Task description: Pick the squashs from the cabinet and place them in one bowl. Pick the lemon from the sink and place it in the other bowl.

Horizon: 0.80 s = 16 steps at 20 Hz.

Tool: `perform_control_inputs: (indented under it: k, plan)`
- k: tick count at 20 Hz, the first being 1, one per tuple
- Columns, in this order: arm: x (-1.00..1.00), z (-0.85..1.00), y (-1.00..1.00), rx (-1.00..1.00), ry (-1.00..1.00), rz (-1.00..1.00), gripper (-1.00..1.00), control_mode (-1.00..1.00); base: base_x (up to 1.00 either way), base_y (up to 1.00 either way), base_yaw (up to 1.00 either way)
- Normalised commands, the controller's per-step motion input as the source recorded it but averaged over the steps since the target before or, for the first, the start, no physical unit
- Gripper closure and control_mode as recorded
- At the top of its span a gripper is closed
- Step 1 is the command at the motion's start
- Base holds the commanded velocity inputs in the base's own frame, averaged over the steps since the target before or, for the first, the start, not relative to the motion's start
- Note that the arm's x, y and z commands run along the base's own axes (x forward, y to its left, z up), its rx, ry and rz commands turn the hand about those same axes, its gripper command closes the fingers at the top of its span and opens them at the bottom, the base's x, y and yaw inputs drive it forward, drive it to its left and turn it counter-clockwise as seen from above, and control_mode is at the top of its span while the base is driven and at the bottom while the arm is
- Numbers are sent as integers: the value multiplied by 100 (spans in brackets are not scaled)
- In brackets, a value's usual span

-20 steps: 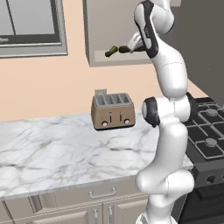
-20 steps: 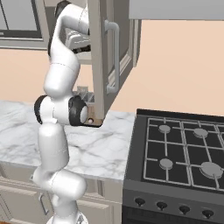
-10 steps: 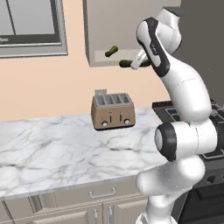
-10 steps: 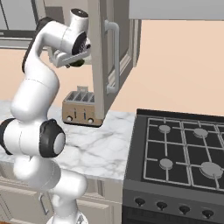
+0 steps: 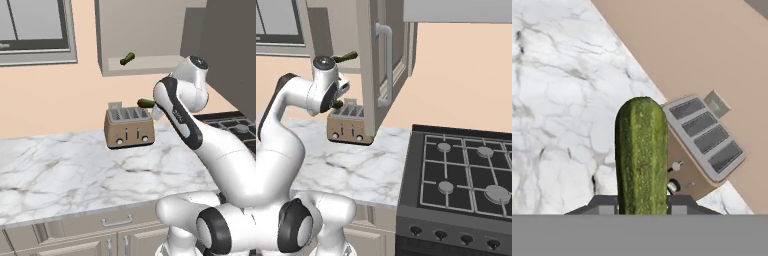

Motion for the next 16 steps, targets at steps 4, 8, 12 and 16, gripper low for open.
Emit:
perform_control_inputs:
  k: [4,8,12,16]
  plan:
    - [-9,-70,0,-10,0,0,100,-100,0,0,0]
    - [0,-68,0,-10,0,0,100,-100,0,0,0]
    - [0,-57,0,-8,1,0,100,-100,0,0,0]
    - [0,-52,0,-7,4,0,100,-100,0,0,0]
